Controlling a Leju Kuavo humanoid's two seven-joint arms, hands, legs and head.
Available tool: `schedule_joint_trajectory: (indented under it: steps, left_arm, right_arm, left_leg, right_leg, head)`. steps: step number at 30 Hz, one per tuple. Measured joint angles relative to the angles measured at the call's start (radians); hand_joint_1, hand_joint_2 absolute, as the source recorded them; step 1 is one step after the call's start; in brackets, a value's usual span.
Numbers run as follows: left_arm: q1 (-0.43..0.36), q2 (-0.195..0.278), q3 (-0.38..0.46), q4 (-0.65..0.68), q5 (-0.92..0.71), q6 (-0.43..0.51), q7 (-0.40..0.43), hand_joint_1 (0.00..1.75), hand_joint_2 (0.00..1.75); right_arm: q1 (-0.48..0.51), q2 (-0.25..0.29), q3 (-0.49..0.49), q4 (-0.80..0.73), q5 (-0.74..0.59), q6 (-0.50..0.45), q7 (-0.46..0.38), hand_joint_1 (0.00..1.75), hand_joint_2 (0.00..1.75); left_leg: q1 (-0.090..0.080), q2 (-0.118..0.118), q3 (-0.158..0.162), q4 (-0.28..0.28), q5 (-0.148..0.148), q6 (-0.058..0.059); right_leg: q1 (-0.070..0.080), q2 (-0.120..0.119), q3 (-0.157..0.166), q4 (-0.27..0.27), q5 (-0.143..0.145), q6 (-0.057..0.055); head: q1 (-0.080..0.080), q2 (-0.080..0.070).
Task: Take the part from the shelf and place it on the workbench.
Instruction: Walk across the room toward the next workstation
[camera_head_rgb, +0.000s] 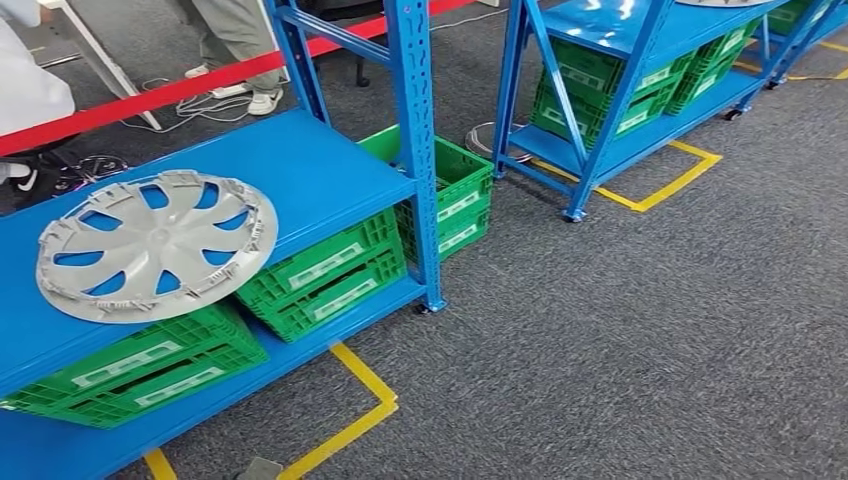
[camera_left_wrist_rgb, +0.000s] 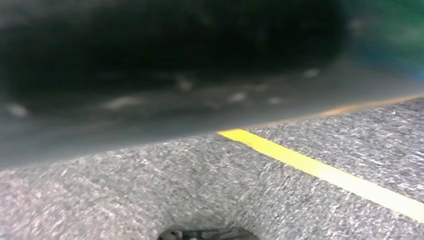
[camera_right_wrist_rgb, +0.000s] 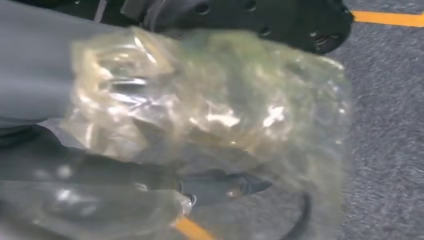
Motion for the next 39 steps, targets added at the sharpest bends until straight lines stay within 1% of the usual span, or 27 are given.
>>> schedule_joint_trajectory:
  steps: [1,3,5,6,8,9,11,12,13,14,15,17,19,20,21,22,23,25,27,28,29,30,32,34,36,37,39]
  left_arm:
    - [-0.002,0.000,0.000,0.000,-0.001,0.000,0.000,0.00,0.00]
    - [-0.006,0.000,0.000,0.000,-0.003,0.000,-0.001,0.00,0.00]
    - [-0.007,-0.001,0.001,0.000,-0.003,0.000,-0.002,0.00,0.00]
    - [-0.005,-0.001,0.001,0.000,-0.003,0.000,-0.002,0.00,0.00]
    - [-0.002,-0.001,0.002,0.000,-0.003,0.000,-0.002,0.00,0.00]
    - [-0.002,0.000,0.003,0.000,-0.003,0.000,-0.002,0.00,0.00]
    - [-0.007,0.001,0.004,0.000,-0.004,0.000,-0.003,0.00,0.00]
    - [-0.009,0.002,0.005,0.000,-0.005,0.000,-0.003,0.00,0.00]
    - [-0.009,0.001,0.005,0.000,-0.005,0.000,-0.004,0.00,0.00]
    - [-0.007,0.000,0.005,0.000,-0.005,0.000,-0.004,0.00,0.00]
    - [-0.005,0.000,0.005,0.000,-0.005,0.000,-0.004,0.00,0.00]
    - [-0.005,-0.001,0.006,0.000,-0.005,0.000,-0.005,0.00,0.00]
    - [-0.009,-0.002,0.006,0.000,-0.005,0.000,-0.005,0.00,0.00]
    - [-0.009,-0.003,0.006,0.000,-0.005,0.000,-0.005,0.00,0.00]
    - [-0.007,-0.003,0.006,0.000,-0.005,0.000,-0.005,0.00,0.00]
    - [-0.006,-0.003,0.006,0.000,-0.005,0.000,-0.005,0.00,0.00]
    - [-0.005,-0.004,0.006,0.000,-0.005,0.000,-0.005,0.00,0.00]
    - [-0.005,-0.004,0.006,0.000,-0.005,0.000,-0.005,0.00,0.00]
    - [-0.007,-0.003,0.007,0.000,-0.005,0.000,-0.005,0.00,0.00]
    - [-0.007,-0.003,0.007,0.000,-0.005,0.000,-0.005,0.00,0.00]
    - [-0.006,-0.003,0.007,0.000,-0.005,0.000,-0.005,0.00,0.00]
    - [-0.005,-0.002,0.007,0.000,-0.005,0.000,-0.005,0.00,0.00]
    - [-0.006,-0.002,0.007,0.000,-0.005,0.000,-0.006,0.00,0.00]
    - [-0.010,-0.003,0.008,0.000,-0.005,0.000,-0.007,0.00,0.00]
    - [-0.009,-0.004,0.008,0.000,-0.006,0.000,-0.007,0.00,0.00]
    - [-0.007,-0.004,0.008,0.000,-0.006,0.000,-0.007,0.00,0.00]
    - [-0.004,-0.003,0.008,0.000,-0.007,0.000,-0.007,0.00,0.00]
  right_arm:
    - [-0.001,0.000,-0.002,0.000,0.002,0.000,-0.001,0.00,0.00]
    - [-0.003,0.000,-0.006,0.000,0.005,0.001,-0.002,0.00,0.00]
    - [-0.005,0.000,-0.009,0.001,0.007,0.001,-0.002,0.00,0.00]
    - [-0.006,0.000,-0.010,0.002,0.008,0.001,-0.002,0.00,0.00]
    - [-0.008,0.000,-0.012,0.002,0.013,0.002,-0.003,0.00,0.00]
    - [-0.009,0.001,-0.014,0.003,0.017,0.003,-0.005,0.00,0.00]
    - [-0.011,0.003,-0.020,0.005,0.027,0.005,-0.010,0.00,0.00]
    - [-0.011,0.004,-0.023,0.006,0.031,0.006,-0.012,0.00,0.00]
    - [-0.012,0.004,-0.026,0.007,0.034,0.007,-0.013,0.00,0.00]
    - [-0.014,0.004,-0.028,0.007,0.035,0.008,-0.014,0.00,0.00]
    - [-0.014,0.003,-0.029,0.007,0.037,0.008,-0.015,0.00,0.00]
    - [-0.016,0.002,-0.032,0.008,0.038,0.008,-0.016,0.00,0.00]
    - [-0.016,0.002,-0.038,0.008,0.039,0.008,-0.016,0.00,0.00]
    - [-0.016,0.001,-0.041,0.009,0.040,0.008,-0.016,0.00,0.00]
    - [-0.016,0.001,-0.042,0.009,0.040,0.008,-0.015,0.00,0.00]
    - [-0.016,0.001,-0.043,0.009,0.041,0.008,-0.015,0.00,0.00]
    - [-0.016,0.001,-0.043,0.009,0.041,0.008,-0.015,0.00,0.00]
    - [-0.016,0.001,-0.044,0.010,0.041,0.008,-0.015,0.00,0.00]
    - [-0.017,0.001,-0.047,0.011,0.041,0.008,-0.015,0.00,0.00]
    - [-0.018,0.001,-0.049,0.012,0.041,0.008,-0.015,0.00,0.00]
    - [-0.019,0.001,-0.050,0.012,0.042,0.009,-0.016,0.00,0.00]
    - [-0.020,0.001,-0.050,0.012,0.044,0.009,-0.016,0.00,0.00]
    - [-0.022,0.001,-0.052,0.012,0.050,0.010,-0.019,0.00,0.00]
    - [-0.022,0.001,-0.057,0.013,0.058,0.013,-0.022,0.00,0.00]
    - [-0.024,0.001,-0.062,0.013,0.065,0.015,-0.026,0.00,0.00]
    - [-0.026,0.001,-0.065,0.013,0.069,0.016,-0.028,0.00,0.00]
    - [-0.029,0.001,-0.069,0.014,0.076,0.017,-0.031,0.00,0.00]
  left_leg:
    - [-0.001,0.024,-0.016,0.029,-0.008,-0.004]
    - [-0.003,0.068,-0.082,0.141,-0.052,-0.010]
    - [-0.004,0.077,-0.149,0.245,-0.093,-0.010]
    - [-0.006,0.078,-0.164,0.260,-0.089,-0.006]
    - [-0.015,0.088,-0.144,0.189,-0.023,0.011]
    - [-0.024,0.113,-0.121,0.128,0.016,0.025]
    - [-0.044,0.166,-0.089,0.038,0.035,0.047]
    - [-0.051,0.182,-0.086,0.020,0.033,0.052]
    - [-0.052,0.177,-0.087,0.012,0.028,0.052]
    - [-0.049,0.164,-0.083,0.002,0.045,0.052]
    - [-0.046,0.152,-0.079,-0.006,0.058,0.053]
    - [-0.037,0.125,-0.071,-0.018,0.073,0.057]
    - [-0.035,0.098,-0.071,-0.020,0.076,0.060]
    - [-0.034,0.083,-0.071,-0.020,0.075,0.061]
    - [-0.034,0.069,-0.070,-0.019,0.075,0.060]
    - [-0.034,0.054,-0.068,-0.019,0.074,0.059]
    - [-0.033,0.040,-0.065,-0.018,0.072,0.056]
    - [-0.032,0.014,-0.062,-0.015,0.067,0.048]
    - [-0.031,-0.007,-0.068,-0.012,0.066,0.036]
    - [-0.029,-0.018,-0.071,-0.011,0.068,0.030]
    - [-0.027,-0.028,-0.074,-0.012,0.070,0.024]
    - [-0.027,-0.023,-0.077,-0.009,0.068,0.018]
    - [-0.027,0.019,-0.099,0.037,0.038,0.005]
    - [-0.024,0.066,-0.158,0.152,-0.018,-0.006]
    - [-0.019,0.076,-0.209,0.249,-0.046,-0.012]
    - [-0.016,0.078,-0.211,0.252,-0.033,-0.013]
    - [-0.016,0.095,-0.162,0.152,0.037,-0.009]
  right_leg:
    - [0.000,-0.009,0.005,-0.004,-0.001,-0.004]
    - [0.004,-0.034,0.014,-0.010,-0.006,-0.014]
    - [0.011,-0.058,0.020,-0.011,-0.015,-0.023]
    - [0.015,-0.068,0.025,-0.011,-0.019,-0.027]
    - [0.023,-0.088,0.036,-0.011,-0.027,-0.031]
    - [0.026,-0.097,0.040,-0.012,-0.030,-0.032]
    - [0.032,-0.119,0.048,-0.013,-0.038,-0.028]
    - [0.034,-0.131,0.050,-0.014,-0.041,-0.024]
    - [0.036,-0.144,0.057,-0.016,-0.044,-0.020]
    - [0.037,-0.155,0.061,-0.017,-0.048,-0.015]
    - [0.036,-0.148,0.064,-0.014,-0.054,-0.010]
    - [0.033,-0.096,0.045,0.039,-0.092,0.000]
    - [0.029,-0.044,-0.013,0.160,-0.150,0.007]
    - [0.028,-0.035,-0.042,0.213,-0.166,0.010]
    - [0.027,-0.031,-0.060,0.238,-0.164,0.012]
    - [0.026,-0.029,-0.061,0.226,-0.140,0.013]
    - [0.024,-0.025,-0.044,0.177,-0.101,0.014]
    - [0.017,0.017,0.009,0.047,-0.035,0.014]
    - [0.014,0.054,0.042,-0.017,-0.022,0.008]
    - [0.015,0.057,0.046,-0.022,-0.025,0.003]
    - [0.015,0.046,0.049,-0.024,-0.024,-0.005]
    - [0.015,0.035,0.052,-0.028,-0.022,-0.012]
    - [0.012,0.007,0.058,-0.037,-0.021,-0.026]
    - [0.014,-0.024,0.061,-0.039,-0.023,-0.035]
    - [0.015,-0.053,0.063,-0.039,-0.028,-0.037]
    - [0.015,-0.066,0.065,-0.039,-0.030,-0.037]
    - [0.015,-0.088,0.073,-0.039,-0.035,-0.033]
  head:
    - [-0.003,0.000]
    - [-0.007,0.000]
    - [-0.008,0.000]
    - [-0.008,0.000]
    - [-0.008,0.000]
    - [-0.007,0.000]
    - [-0.009,0.000]
    - [-0.011,0.000]
    - [-0.013,0.000]
    - [-0.015,0.000]
    - [-0.013,0.000]
    - [-0.011,0.000]
    - [-0.008,0.000]
    - [-0.008,0.000]
    - [-0.008,0.000]
    - [-0.008,0.000]
    - [-0.009,0.000]
    - [-0.008,0.000]
    - [-0.008,0.000]
    - [-0.008,0.000]
    - [-0.009,0.000]
    - [-0.009,0.000]
    - [-0.016,0.000]
    - [-0.023,0.000]
    - [-0.024,0.000]
    - [-0.024,0.000]
    - [-0.024,0.000]
